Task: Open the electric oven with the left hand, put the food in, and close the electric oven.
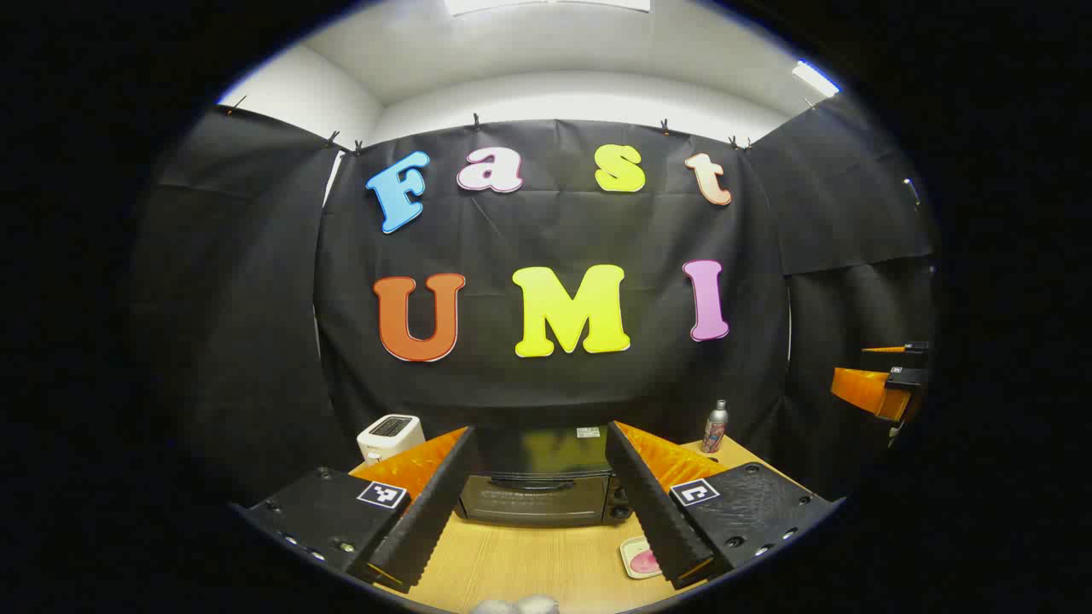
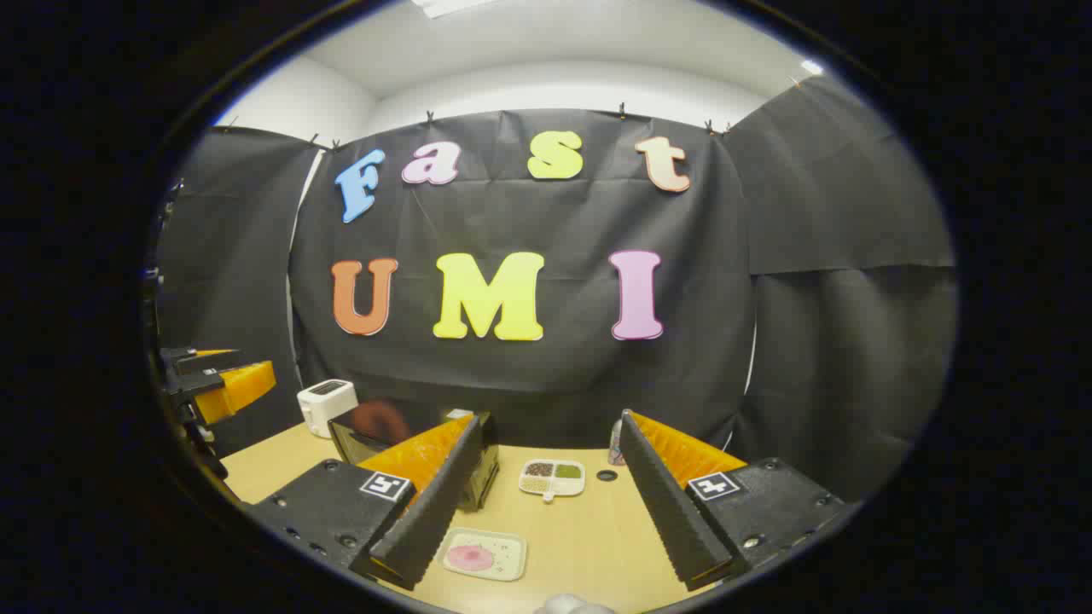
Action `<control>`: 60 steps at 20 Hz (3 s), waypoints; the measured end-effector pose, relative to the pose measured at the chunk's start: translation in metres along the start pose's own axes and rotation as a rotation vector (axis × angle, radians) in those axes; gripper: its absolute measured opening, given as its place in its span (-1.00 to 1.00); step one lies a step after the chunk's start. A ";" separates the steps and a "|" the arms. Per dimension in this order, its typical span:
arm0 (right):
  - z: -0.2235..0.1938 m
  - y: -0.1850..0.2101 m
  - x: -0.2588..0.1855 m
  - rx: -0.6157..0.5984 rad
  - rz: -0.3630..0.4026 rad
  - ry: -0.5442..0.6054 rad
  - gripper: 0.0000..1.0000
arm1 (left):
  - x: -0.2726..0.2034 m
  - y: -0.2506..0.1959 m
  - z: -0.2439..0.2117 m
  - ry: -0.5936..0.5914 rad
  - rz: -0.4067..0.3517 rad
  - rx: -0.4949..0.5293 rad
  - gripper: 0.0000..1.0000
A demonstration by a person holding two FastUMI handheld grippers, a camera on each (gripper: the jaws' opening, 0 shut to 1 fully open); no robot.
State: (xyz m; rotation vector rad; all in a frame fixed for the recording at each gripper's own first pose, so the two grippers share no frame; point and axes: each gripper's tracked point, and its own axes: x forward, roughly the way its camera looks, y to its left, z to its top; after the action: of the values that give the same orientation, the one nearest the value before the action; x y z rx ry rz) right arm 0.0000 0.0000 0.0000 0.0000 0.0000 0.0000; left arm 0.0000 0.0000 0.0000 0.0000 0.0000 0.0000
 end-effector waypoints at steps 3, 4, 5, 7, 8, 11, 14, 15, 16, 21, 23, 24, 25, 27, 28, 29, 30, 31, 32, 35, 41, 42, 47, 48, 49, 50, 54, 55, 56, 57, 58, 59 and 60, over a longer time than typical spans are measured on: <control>0.001 0.002 0.003 -0.008 -0.002 -0.003 1.00 | 0.006 0.000 -0.002 0.003 -0.008 -0.013 0.93; 0.002 0.003 0.004 -0.009 -0.004 -0.004 1.00 | 0.008 0.001 -0.002 0.005 -0.007 -0.013 0.93; 0.003 0.004 0.005 -0.007 -0.002 -0.007 1.00 | 0.009 0.003 -0.004 0.004 -0.009 -0.014 0.93; 0.005 0.005 0.007 -0.007 -0.002 -0.015 1.00 | 0.012 0.004 -0.003 0.001 -0.007 -0.014 0.93; 0.006 0.005 0.007 -0.008 -0.001 -0.016 1.00 | 0.014 0.005 -0.002 0.000 -0.005 -0.014 0.93; 0.005 0.004 0.011 -0.007 -0.004 -0.014 1.00 | 0.017 0.006 -0.005 0.002 -0.005 -0.015 0.93; 0.004 0.004 0.012 -0.005 -0.002 -0.011 1.00 | 0.021 0.006 -0.009 0.008 -0.006 -0.011 0.93; 0.003 0.003 0.012 -0.007 -0.003 -0.009 1.00 | 0.024 0.006 -0.011 0.007 -0.008 -0.010 0.93; 0.003 0.003 0.013 -0.008 -0.002 -0.008 1.00 | 0.028 0.005 -0.013 0.006 -0.009 -0.009 0.93; 0.009 -0.003 0.011 -0.022 -0.013 -0.005 1.00 | 0.061 0.000 -0.031 0.006 -0.035 -0.018 0.93; 0.012 -0.008 0.008 -0.026 -0.023 -0.005 1.00 | 0.079 0.000 -0.046 0.024 -0.042 -0.011 0.93; 0.015 -0.011 0.006 -0.029 -0.032 -0.006 1.00 | 0.089 -0.002 -0.054 0.035 -0.049 -0.010 0.93; 0.016 -0.013 0.004 -0.033 -0.039 -0.006 1.00 | 0.099 -0.003 -0.063 0.048 -0.051 -0.008 1.00; 0.016 -0.018 -0.001 -0.039 -0.057 -0.002 1.00 | 0.119 -0.002 -0.082 0.073 -0.052 0.005 0.93; 0.017 -0.020 -0.004 -0.039 -0.063 0.001 1.00 | 0.127 -0.002 -0.091 0.085 -0.054 0.014 0.93; 0.016 -0.022 -0.007 -0.039 -0.072 0.007 1.00 | 0.138 -0.002 -0.100 0.094 -0.054 0.031 0.93; 0.015 -0.024 -0.009 -0.042 -0.081 0.015 1.00 | 0.146 -0.003 -0.111 0.107 -0.061 0.039 0.93; 0.013 -0.027 -0.011 -0.044 -0.092 0.022 1.00 | 0.153 -0.004 -0.123 0.126 -0.065 0.047 0.93; 0.011 -0.029 -0.012 -0.047 -0.102 0.031 1.00 | 0.162 -0.005 -0.133 0.139 -0.070 0.056 0.93; 0.006 -0.035 -0.017 -0.046 -0.129 0.056 1.00 | 0.178 -0.005 -0.166 0.198 -0.076 0.028 0.94; -0.006 -0.042 -0.019 -0.044 -0.164 0.098 1.00 | 0.200 0.012 -0.204 0.272 -0.042 0.018 0.94; -0.008 -0.041 -0.018 -0.042 -0.167 0.105 1.00 | 0.200 0.012 -0.207 0.280 -0.041 0.013 0.94; -0.009 -0.036 -0.014 -0.038 -0.155 0.111 1.00 | 0.204 0.017 -0.206 0.264 -0.043 -0.004 0.94; -0.009 -0.035 -0.013 -0.039 -0.152 0.109 1.00 | 0.202 0.017 -0.206 0.267 -0.045 -0.013 0.94; -0.008 -0.034 -0.012 -0.039 -0.148 0.106 1.00 | 0.201 0.017 -0.206 0.269 -0.049 -0.020 0.94; -0.007 -0.032 -0.012 -0.038 -0.145 0.104 1.00 | 0.199 0.017 -0.206 0.270 -0.053 -0.020 0.94; -0.009 -0.028 -0.012 -0.035 -0.126 0.104 1.00 | 0.182 0.017 -0.209 0.274 -0.063 -0.024 0.94; -0.010 -0.026 -0.012 -0.035 -0.121 0.105 1.00 | 0.175 0.017 -0.210 0.279 -0.063 -0.029 0.94; -0.013 -0.026 -0.012 -0.035 -0.116 0.106 1.00 | 0.168 0.017 -0.211 0.281 -0.062 -0.031 0.94; -0.014 -0.024 -0.014 -0.034 -0.110 0.108 1.00 | 0.161 0.017 -0.215 0.297 -0.067 -0.008 0.94; -0.016 -0.023 -0.015 -0.033 -0.106 0.111 1.00 | 0.153 0.018 -0.216 0.287 -0.067 0.003 0.95; -0.016 -0.022 -0.016 -0.032 -0.103 0.112 1.00 | 0.145 0.017 -0.222 0.302 -0.067 -0.002 0.94; -0.019 -0.021 -0.018 -0.031 -0.096 0.114 1.00 | 0.136 0.017 -0.224 0.304 -0.071 -0.007 0.94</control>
State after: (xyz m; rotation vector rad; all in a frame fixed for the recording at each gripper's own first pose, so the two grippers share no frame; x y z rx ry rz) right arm -0.0179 -0.0207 -0.0187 -0.0305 0.1140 -0.0957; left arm 0.1364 0.0173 -0.2236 -0.0067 0.3036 -0.0714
